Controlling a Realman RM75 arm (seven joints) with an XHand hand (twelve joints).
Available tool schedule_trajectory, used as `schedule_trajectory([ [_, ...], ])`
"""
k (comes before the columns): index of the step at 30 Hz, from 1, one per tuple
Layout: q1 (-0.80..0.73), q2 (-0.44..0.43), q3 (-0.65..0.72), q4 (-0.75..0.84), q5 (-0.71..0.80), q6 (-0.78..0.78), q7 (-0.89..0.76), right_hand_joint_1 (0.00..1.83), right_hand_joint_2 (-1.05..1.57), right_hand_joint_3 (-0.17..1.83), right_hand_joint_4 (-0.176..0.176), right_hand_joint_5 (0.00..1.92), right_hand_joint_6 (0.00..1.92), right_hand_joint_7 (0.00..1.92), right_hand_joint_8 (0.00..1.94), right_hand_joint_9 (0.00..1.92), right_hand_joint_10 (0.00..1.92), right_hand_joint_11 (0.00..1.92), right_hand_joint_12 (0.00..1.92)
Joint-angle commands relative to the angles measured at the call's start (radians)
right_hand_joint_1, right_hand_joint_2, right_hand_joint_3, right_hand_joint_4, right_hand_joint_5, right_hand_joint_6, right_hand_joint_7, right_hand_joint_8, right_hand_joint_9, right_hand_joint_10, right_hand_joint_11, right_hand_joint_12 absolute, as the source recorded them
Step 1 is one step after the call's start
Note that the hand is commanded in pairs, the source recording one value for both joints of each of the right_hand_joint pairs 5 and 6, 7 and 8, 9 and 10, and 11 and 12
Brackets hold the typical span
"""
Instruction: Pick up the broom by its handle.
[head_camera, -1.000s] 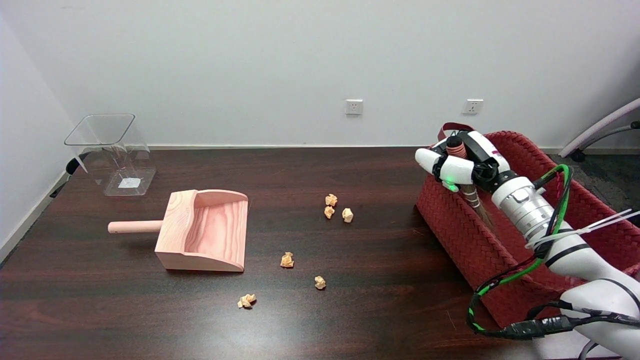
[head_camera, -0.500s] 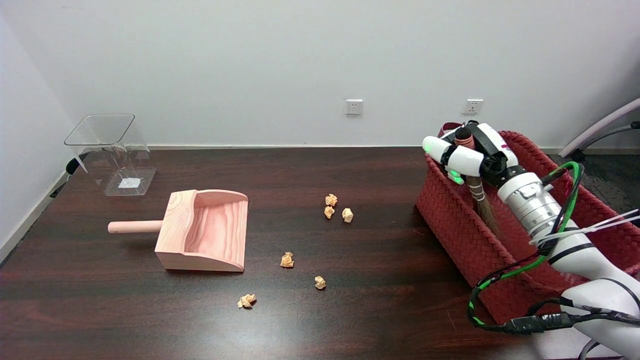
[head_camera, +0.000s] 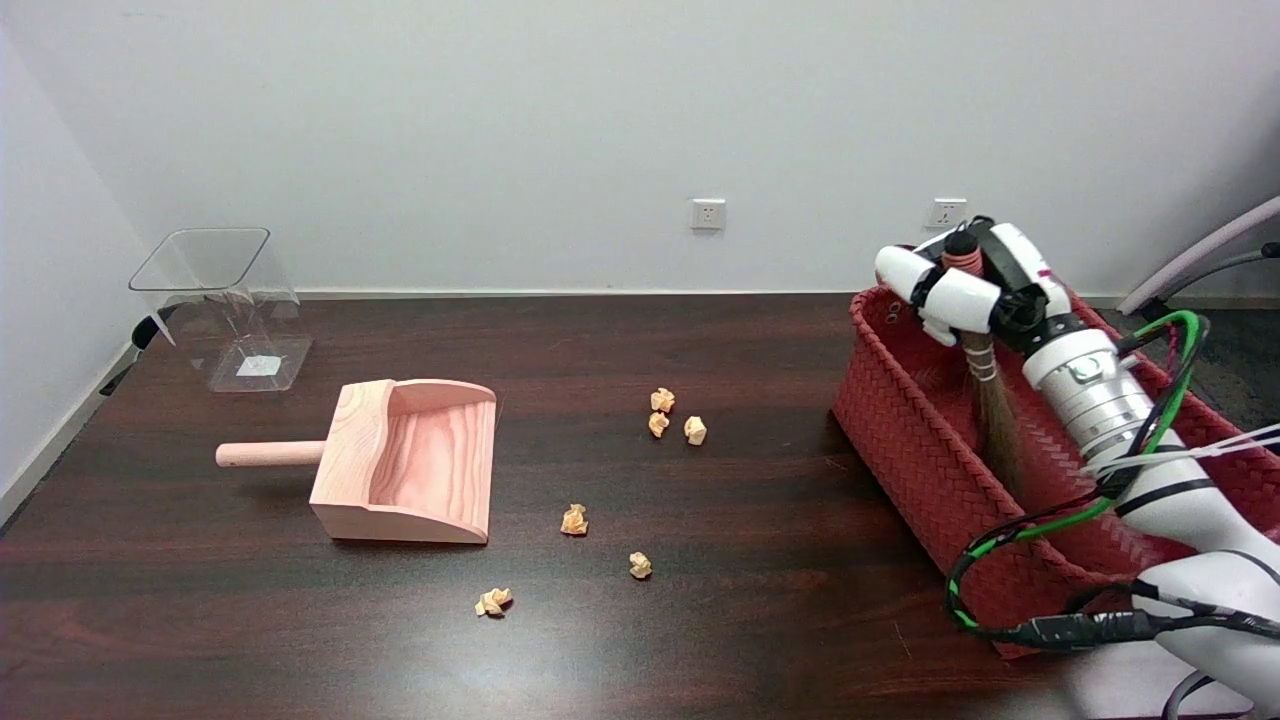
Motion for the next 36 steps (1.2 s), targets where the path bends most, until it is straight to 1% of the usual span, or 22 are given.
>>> schedule_trajectory([
  [1,0.011,-0.001,0.138,0.020,0.011,0.038,-0.025,0.91,1.18,0.45,0.000,1.92,1.92,1.92,1.92,1.92,1.92,1.92,1.92],
  [8,0.030,0.006,0.196,0.066,0.015,0.029,-0.025,0.92,1.18,0.44,0.000,1.92,1.92,1.92,1.92,1.92,1.92,1.92,1.92],
  [15,0.065,0.025,0.222,0.132,0.018,-0.043,-0.024,0.92,1.18,0.44,0.000,1.92,1.92,1.92,1.92,1.92,1.92,1.92,1.92],
  [18,0.071,0.028,0.223,0.173,0.042,-0.097,-0.024,0.92,1.18,0.45,0.000,1.92,1.92,1.92,1.92,1.92,1.92,1.92,1.92],
  [20,0.072,0.029,0.222,0.186,0.053,-0.106,-0.020,0.92,1.18,0.45,0.000,1.92,1.92,1.92,1.92,1.92,1.92,1.92,1.92],
  [30,0.135,0.058,0.107,0.193,0.162,-0.056,-0.013,0.92,1.22,0.40,0.000,1.92,1.92,1.92,1.92,1.92,1.92,1.92,1.92],
  [36,0.198,0.082,0.047,0.194,0.184,-0.047,-0.013,0.91,1.26,0.39,0.000,1.92,1.92,1.92,1.92,1.92,1.92,1.92,1.92],
])
